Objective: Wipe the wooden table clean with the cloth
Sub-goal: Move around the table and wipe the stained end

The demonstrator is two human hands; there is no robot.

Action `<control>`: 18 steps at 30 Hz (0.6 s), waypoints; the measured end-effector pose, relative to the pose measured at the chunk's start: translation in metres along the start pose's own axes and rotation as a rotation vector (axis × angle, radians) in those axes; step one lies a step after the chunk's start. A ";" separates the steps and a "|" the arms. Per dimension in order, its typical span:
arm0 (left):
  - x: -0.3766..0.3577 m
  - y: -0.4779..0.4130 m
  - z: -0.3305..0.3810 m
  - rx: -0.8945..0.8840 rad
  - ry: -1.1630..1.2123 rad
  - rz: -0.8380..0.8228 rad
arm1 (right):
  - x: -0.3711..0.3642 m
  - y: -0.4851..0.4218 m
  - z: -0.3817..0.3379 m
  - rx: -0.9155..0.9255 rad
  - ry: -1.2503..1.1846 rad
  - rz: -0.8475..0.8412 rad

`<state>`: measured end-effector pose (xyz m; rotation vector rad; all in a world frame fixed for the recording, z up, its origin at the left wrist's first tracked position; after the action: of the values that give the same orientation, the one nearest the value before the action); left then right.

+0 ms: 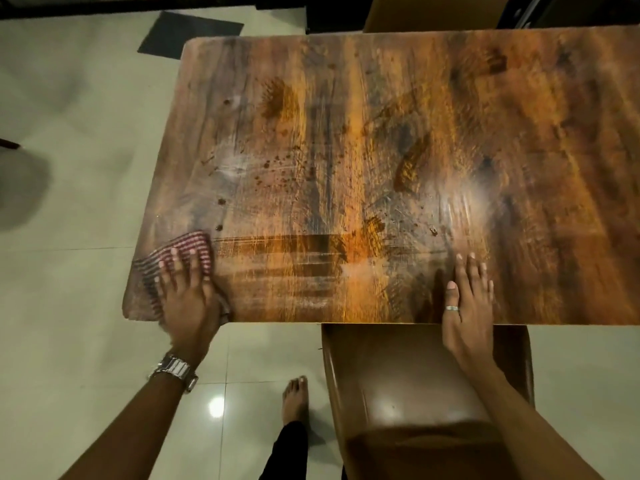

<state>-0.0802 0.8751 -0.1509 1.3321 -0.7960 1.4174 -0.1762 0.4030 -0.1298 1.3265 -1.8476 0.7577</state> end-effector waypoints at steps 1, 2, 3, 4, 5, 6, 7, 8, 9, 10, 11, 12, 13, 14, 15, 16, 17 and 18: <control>-0.004 0.009 0.023 -0.037 0.013 0.008 | -0.001 0.001 0.001 -0.005 -0.010 0.008; -0.009 0.021 0.048 -0.081 0.028 0.015 | -0.001 0.001 0.002 -0.008 -0.022 0.016; -0.015 0.034 0.076 -0.129 0.041 0.015 | 0.000 0.002 0.003 -0.013 -0.036 0.018; -0.023 0.050 0.106 -0.181 0.055 0.008 | 0.001 0.002 0.005 -0.018 -0.052 0.020; -0.031 0.066 0.136 -0.235 0.073 -0.006 | 0.002 0.002 0.008 -0.022 -0.067 0.026; -0.039 0.083 0.166 -0.285 0.086 -0.027 | 0.005 0.001 0.011 -0.025 -0.080 0.033; -0.047 0.097 0.195 -0.325 0.085 -0.051 | 0.006 0.000 0.013 -0.032 -0.093 0.042; -0.055 0.110 0.225 -0.368 0.078 -0.072 | 0.009 0.000 0.018 -0.046 -0.105 0.056; -0.061 0.123 0.256 -0.413 0.071 -0.097 | 0.013 -0.001 0.022 -0.066 -0.114 0.074; -0.068 0.137 0.286 -0.461 0.073 -0.125 | 0.018 -0.001 0.026 -0.089 -0.123 0.095; -0.072 0.150 0.315 -0.504 0.090 -0.152 | 0.022 0.000 0.030 -0.110 -0.135 0.114; -0.077 0.162 0.341 -0.541 0.112 -0.176 | 0.026 0.001 0.033 -0.123 -0.152 0.128; -0.082 0.171 0.365 -0.578 0.122 -0.193 | 0.030 0.002 0.036 -0.128 -0.170 0.140; -0.087 0.179 0.386 -0.617 0.108 -0.207 | 0.034 0.003 0.040 -0.126 -0.181 0.148; -0.092 0.182 0.405 -0.655 0.067 -0.212 | 0.036 0.005 0.043 -0.121 -0.181 0.151; -0.096 0.183 0.420 -0.683 0.029 -0.214 | 0.038 0.006 0.048 -0.120 -0.176 0.148; -0.098 0.180 0.431 -0.700 -0.001 -0.219 | 0.039 0.007 0.053 -0.128 -0.174 0.145; -0.099 0.177 0.437 -0.711 -0.020 -0.221 | 0.039 0.008 0.056 -0.138 -0.171 0.144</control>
<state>-0.1180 0.3952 -0.1402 0.8445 -1.0079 0.8237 -0.2042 0.3401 -0.1300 1.2111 -2.1094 0.5930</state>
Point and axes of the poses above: each hand's wrist, its own y-axis away from the middle knuckle, its own x-axis out of the back of the hand, z = x × y, the point moved 6 cm from there along -y, towards the middle knuckle, and after that the axes turned 9 degrees about x, right-handed, at the moved point
